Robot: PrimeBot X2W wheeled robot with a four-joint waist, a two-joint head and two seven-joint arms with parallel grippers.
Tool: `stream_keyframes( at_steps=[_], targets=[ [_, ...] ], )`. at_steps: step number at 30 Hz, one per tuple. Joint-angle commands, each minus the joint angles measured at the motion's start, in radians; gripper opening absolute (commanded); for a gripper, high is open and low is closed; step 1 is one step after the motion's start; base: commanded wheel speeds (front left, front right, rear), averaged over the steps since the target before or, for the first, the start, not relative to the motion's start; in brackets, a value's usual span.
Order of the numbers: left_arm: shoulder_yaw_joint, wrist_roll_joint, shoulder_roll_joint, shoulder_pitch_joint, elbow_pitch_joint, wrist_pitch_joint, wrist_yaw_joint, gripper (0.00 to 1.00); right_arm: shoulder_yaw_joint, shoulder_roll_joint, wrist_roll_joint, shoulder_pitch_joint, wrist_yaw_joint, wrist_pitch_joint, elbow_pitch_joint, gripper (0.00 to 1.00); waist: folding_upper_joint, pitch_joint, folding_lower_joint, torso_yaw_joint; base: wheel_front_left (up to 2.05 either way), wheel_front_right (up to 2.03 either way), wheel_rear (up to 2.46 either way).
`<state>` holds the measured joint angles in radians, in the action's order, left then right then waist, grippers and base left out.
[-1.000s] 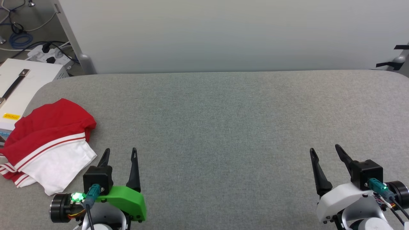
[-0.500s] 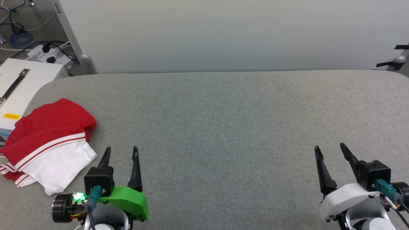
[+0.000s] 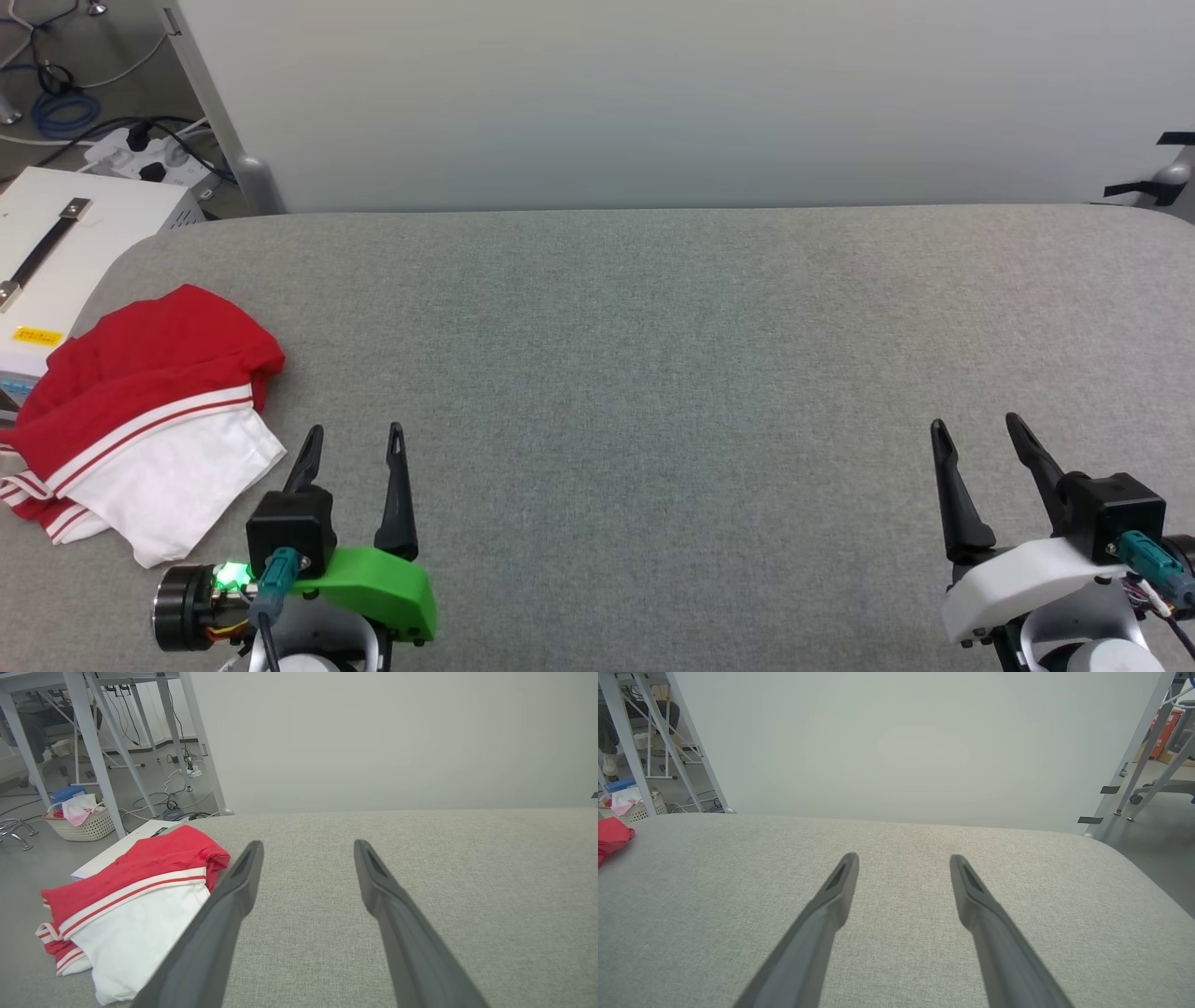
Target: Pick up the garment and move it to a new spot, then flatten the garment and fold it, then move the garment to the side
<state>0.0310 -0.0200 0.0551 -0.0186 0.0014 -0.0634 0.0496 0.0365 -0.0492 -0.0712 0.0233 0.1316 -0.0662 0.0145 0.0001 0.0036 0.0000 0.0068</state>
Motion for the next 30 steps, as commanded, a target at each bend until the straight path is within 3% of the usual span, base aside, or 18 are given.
stream_keyframes(
  at_steps=[1, 30],
  targets=[
    [0.005, -0.005, -0.001, 0.001, -0.001, -0.013, 0.008, 1.00, 0.004, -0.001, -0.012, 0.014, 0.000, -0.011, 0.009, 1.00, -0.0001, 0.001, 0.0000, 0.001, 0.00, 0.00, 0.00],
    [0.027, -0.017, -0.003, -0.015, 0.002, -0.074, 0.012, 1.00, 0.022, -0.001, -0.059, 0.050, 0.000, -0.071, 0.029, 1.00, -0.0001, -0.005, 0.0000, 0.011, 0.00, 0.00, 0.00]
  ],
)
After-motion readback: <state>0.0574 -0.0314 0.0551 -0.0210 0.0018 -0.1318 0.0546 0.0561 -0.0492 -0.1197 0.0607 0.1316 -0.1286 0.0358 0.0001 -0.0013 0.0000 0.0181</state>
